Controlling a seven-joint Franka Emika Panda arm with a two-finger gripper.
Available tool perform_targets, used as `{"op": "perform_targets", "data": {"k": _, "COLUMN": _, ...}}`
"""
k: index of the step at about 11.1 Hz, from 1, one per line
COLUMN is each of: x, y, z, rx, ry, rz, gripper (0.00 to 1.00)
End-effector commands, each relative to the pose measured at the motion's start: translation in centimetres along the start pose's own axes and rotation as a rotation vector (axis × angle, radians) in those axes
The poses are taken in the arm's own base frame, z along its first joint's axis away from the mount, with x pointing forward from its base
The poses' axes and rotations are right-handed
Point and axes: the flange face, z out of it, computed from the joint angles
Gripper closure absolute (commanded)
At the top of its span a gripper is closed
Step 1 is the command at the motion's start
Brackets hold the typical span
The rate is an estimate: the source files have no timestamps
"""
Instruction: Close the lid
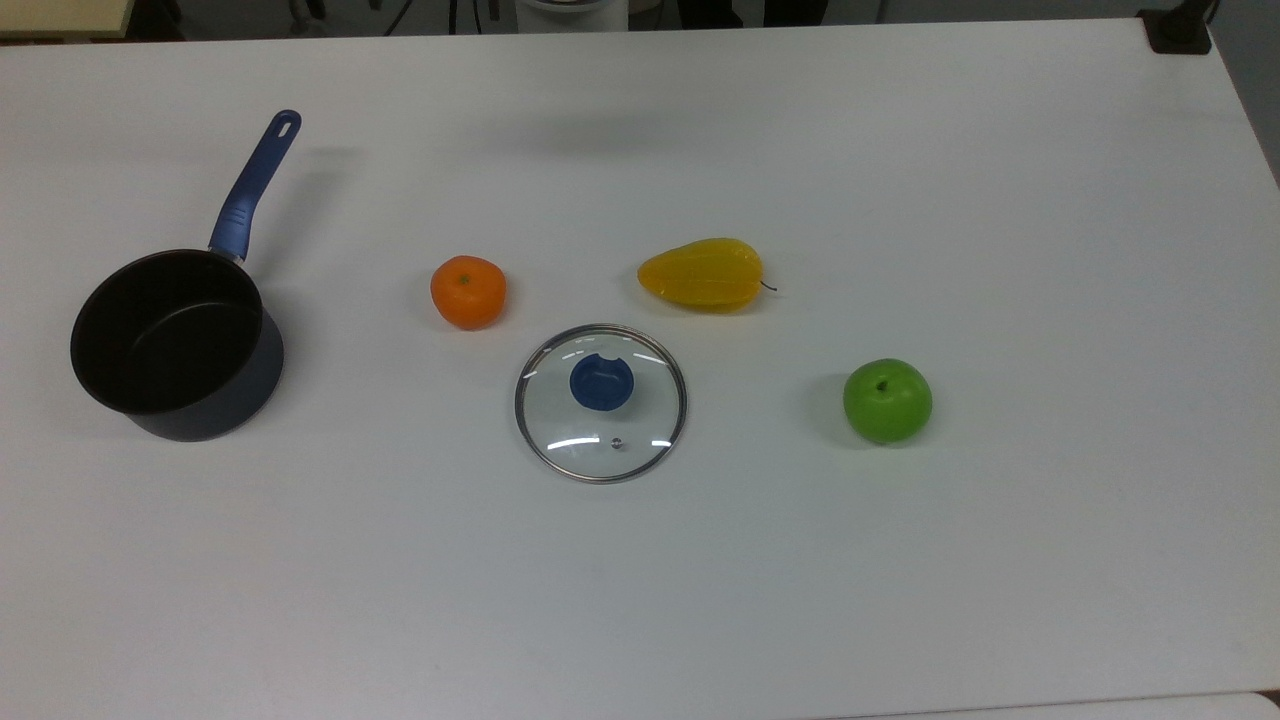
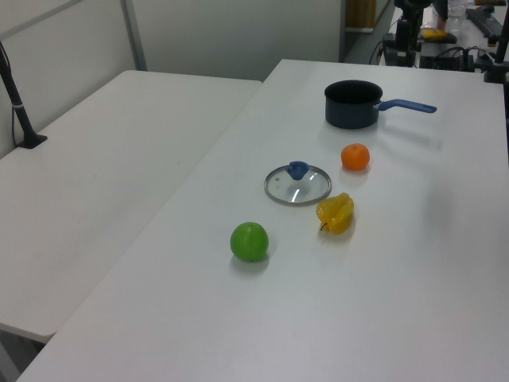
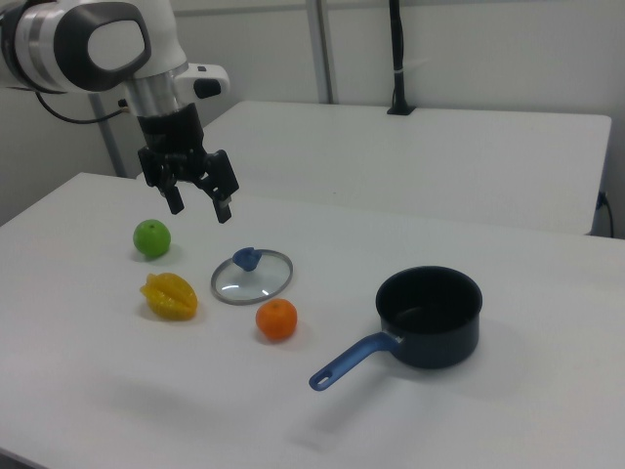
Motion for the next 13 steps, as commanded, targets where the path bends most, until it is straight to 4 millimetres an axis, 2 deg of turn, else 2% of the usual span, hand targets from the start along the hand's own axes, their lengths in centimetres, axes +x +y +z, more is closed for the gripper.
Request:
{"op": "perform_targets", "data": {"k": 1, "x": -0.2, "y": 0.6, "z": 0.2, "rx": 0.012, "ry": -0.005, "rz": -0.003, "gripper": 0.0}}
{"op": "perform_targets", "data": {"k": 5, "x": 0.3, "y": 0.2, "z": 0.4, "rx": 0.017, "ry": 0.014, "rz": -0.009, "gripper": 0.0}}
{"op": "perform_targets", "data": {"k": 7, "x": 1.8, "y": -0.4, "z": 1.3, "rx": 0.018, "ry": 0.064, "rz": -0.006, "gripper": 0.0}}
{"op": "perform_targets", "data": {"k": 8, "x": 2.9, "y": -1.1, "z": 2.4, "rx": 0.019, "ry": 0.083, "rz": -0.007, "gripper": 0.0}}
{"op": "perform_targets", "data": {"k": 10, "x": 5.3, "y": -4.0, "z": 5.4, "rx": 0.026, "ry": 0.123, "rz": 0.031, "gripper": 0.0}}
{"op": "perform_targets", "data": {"k": 13, "x": 7.8, "y": -6.5, "z": 9.5, "rx": 0.035, "ry": 0.162, "rz": 0.052, "gripper": 0.0}}
